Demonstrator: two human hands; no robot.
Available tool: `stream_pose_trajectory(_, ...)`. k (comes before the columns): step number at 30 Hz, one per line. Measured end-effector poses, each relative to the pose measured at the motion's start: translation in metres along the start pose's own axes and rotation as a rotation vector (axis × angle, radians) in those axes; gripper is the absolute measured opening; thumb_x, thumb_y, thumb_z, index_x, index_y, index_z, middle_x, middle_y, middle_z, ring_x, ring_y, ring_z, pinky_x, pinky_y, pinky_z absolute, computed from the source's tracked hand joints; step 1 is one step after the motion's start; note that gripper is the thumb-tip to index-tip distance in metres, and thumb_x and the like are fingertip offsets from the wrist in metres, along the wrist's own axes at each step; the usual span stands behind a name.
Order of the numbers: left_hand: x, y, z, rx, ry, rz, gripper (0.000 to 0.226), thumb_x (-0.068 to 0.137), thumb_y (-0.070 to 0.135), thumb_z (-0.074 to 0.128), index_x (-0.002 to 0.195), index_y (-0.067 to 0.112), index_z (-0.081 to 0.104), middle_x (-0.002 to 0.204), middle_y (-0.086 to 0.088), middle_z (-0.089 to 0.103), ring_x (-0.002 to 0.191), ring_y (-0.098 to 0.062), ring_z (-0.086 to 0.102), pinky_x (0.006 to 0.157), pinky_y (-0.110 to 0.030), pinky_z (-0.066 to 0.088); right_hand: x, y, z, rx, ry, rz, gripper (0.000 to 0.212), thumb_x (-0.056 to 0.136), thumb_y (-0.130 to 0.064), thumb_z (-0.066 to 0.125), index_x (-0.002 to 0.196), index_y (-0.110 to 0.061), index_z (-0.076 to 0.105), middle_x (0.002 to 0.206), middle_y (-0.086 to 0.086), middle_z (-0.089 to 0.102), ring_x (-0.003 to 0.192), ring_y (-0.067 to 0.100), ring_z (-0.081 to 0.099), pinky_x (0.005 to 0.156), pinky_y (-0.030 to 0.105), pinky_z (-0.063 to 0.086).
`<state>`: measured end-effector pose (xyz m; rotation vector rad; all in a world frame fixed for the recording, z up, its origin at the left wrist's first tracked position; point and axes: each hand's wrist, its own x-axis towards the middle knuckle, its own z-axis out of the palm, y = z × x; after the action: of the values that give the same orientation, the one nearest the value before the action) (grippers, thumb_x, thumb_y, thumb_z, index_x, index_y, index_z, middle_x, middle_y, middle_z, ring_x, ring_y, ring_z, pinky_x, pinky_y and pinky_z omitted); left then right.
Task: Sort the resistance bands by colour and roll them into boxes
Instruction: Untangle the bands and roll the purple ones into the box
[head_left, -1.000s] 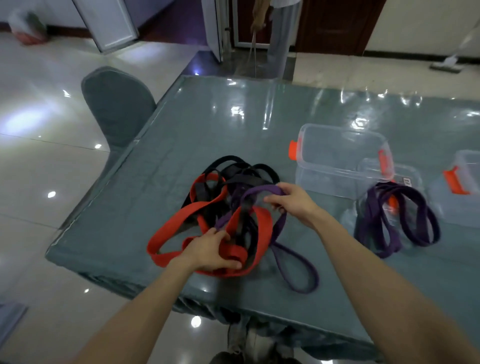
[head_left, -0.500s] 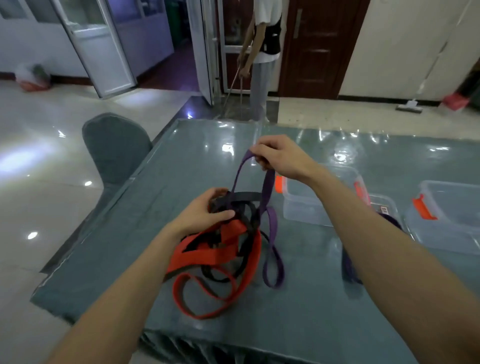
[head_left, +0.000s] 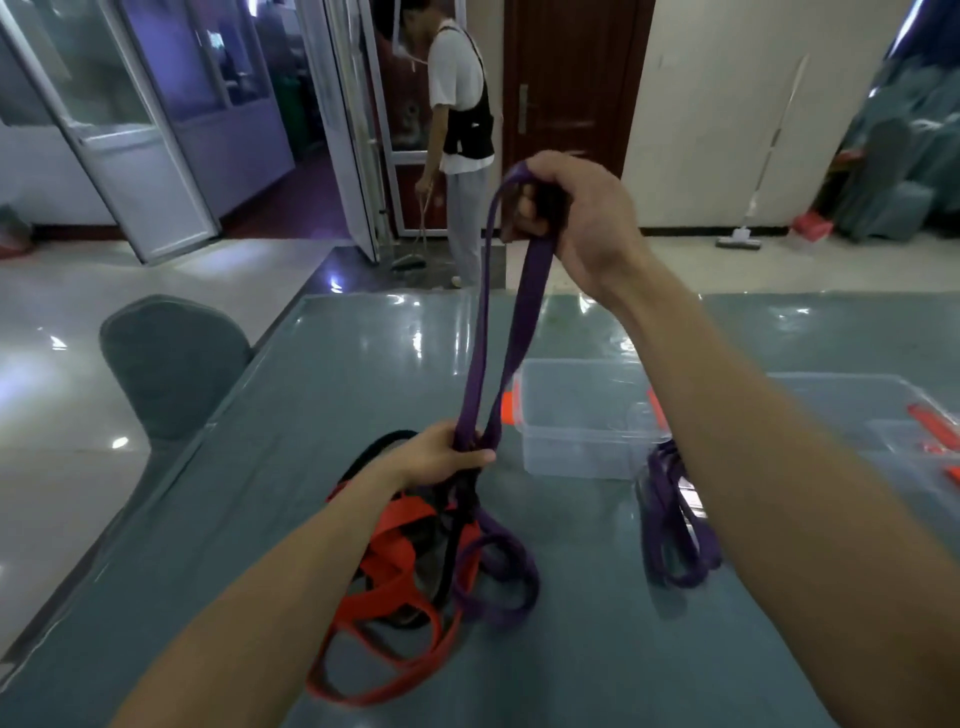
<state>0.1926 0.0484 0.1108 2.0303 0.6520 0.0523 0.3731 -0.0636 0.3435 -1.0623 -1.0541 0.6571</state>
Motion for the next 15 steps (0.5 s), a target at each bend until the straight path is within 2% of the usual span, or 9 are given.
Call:
stream_pose_trajectory(1,0.002,0.000,-0.001,0.037,0.029,0.020,0.012,0.103,0.025,0.076,0.101,0.013,0.073,0.085,0.009,0.076,0.076,-0.001,0.069,0.080,-0.022,0.056,-0.001,0.008,-0.012,-0.081,0.060,0.033,0.027,0.097,-0.028,0.052,0.083,-0.013,0.069,0.069,-0.002,0.062,0.066,0.015,0.058,0.074,0.044,0.059)
stream_pose_trajectory(3,0.002,0.008,-0.020,0.093,0.127,0.068,0.013,0.106,0.024,0.071,0.098,0.014,0.073,0.079,0.009,0.077,0.068,0.003,0.068,0.074,-0.020,0.053,-0.008,0.030,-0.043,-0.606,0.204,0.156,0.025,0.098,-0.032,0.050,0.085,-0.018,0.068,0.082,0.002,0.067,0.081,0.024,0.066,0.080,0.047,0.058)
stream_pose_trajectory(5,-0.001,0.026,-0.052,0.141,0.195,0.123,0.010,0.107,0.025,0.069,0.106,0.016,0.071,0.084,0.004,0.081,0.075,0.000,0.074,0.076,-0.021,0.054,-0.027,0.059,-0.073,-1.174,0.258,0.300,0.022,0.100,-0.024,0.057,0.115,-0.014,0.069,0.116,0.013,0.069,0.110,0.035,0.067,0.090,0.042,0.054)
stream_pose_trajectory(6,-0.002,0.038,-0.067,0.188,0.194,0.137,0.011,0.108,0.028,0.068,0.108,0.017,0.069,0.084,0.002,0.082,0.077,-0.003,0.077,0.074,-0.022,0.057,-0.038,0.072,-0.080,-1.253,0.252,0.323,0.036,0.098,-0.016,0.061,0.133,-0.010,0.064,0.132,0.016,0.063,0.122,0.037,0.063,0.099,0.042,0.053)
stream_pose_trajectory(8,0.001,0.065,-0.088,0.344,0.149,0.131,0.014,0.106,0.034,0.070,0.107,0.021,0.065,0.082,-0.002,0.081,0.075,-0.012,0.079,0.072,-0.028,0.061,-0.053,0.089,-0.079,-1.067,0.154,0.263,0.064,0.092,-0.011,0.072,0.153,-0.013,0.050,0.151,0.013,0.054,0.137,0.031,0.056,0.110,0.035,0.046)
stream_pose_trajectory(10,0.007,0.098,-0.094,0.512,0.061,0.131,0.018,0.100,0.034,0.078,0.102,0.020,0.066,0.077,-0.003,0.078,0.068,-0.017,0.076,0.071,-0.036,0.062,-0.056,0.095,-0.062,-0.898,-0.111,0.230,0.102,0.084,-0.022,0.088,0.167,-0.022,0.029,0.167,0.004,0.039,0.153,0.022,0.041,0.116,0.027,0.035)
stream_pose_trajectory(12,0.014,0.132,-0.091,0.608,-0.021,0.181,0.018,0.092,0.030,0.087,0.097,0.021,0.072,0.073,-0.001,0.077,0.064,-0.017,0.074,0.070,-0.038,0.061,-0.052,0.100,-0.039,-0.897,-0.328,0.285,0.131,0.072,-0.038,0.098,0.170,-0.030,0.013,0.173,-0.001,0.030,0.155,0.018,0.034,0.125,0.034,0.032)
stream_pose_trajectory(13,0.016,0.146,-0.090,0.618,-0.032,0.217,0.016,0.088,0.026,0.089,0.095,0.024,0.075,0.075,-0.001,0.077,0.066,-0.018,0.074,0.070,-0.036,0.060,-0.051,0.102,-0.029,-0.878,-0.370,0.298,0.127,0.069,-0.041,0.100,0.168,-0.029,0.021,0.167,0.000,0.042,0.149,0.018,0.043,0.125,0.039,0.038)
stream_pose_trajectory(15,0.020,0.162,-0.093,0.574,-0.003,0.279,0.017,0.080,0.022,0.090,0.091,0.030,0.078,0.077,0.003,0.078,0.068,-0.016,0.073,0.067,-0.034,0.058,-0.048,0.102,-0.020,-0.729,-0.330,0.299,0.079,0.078,-0.033,0.096,0.145,-0.019,0.057,0.133,0.006,0.072,0.121,0.022,0.069,0.111,0.047,0.053)
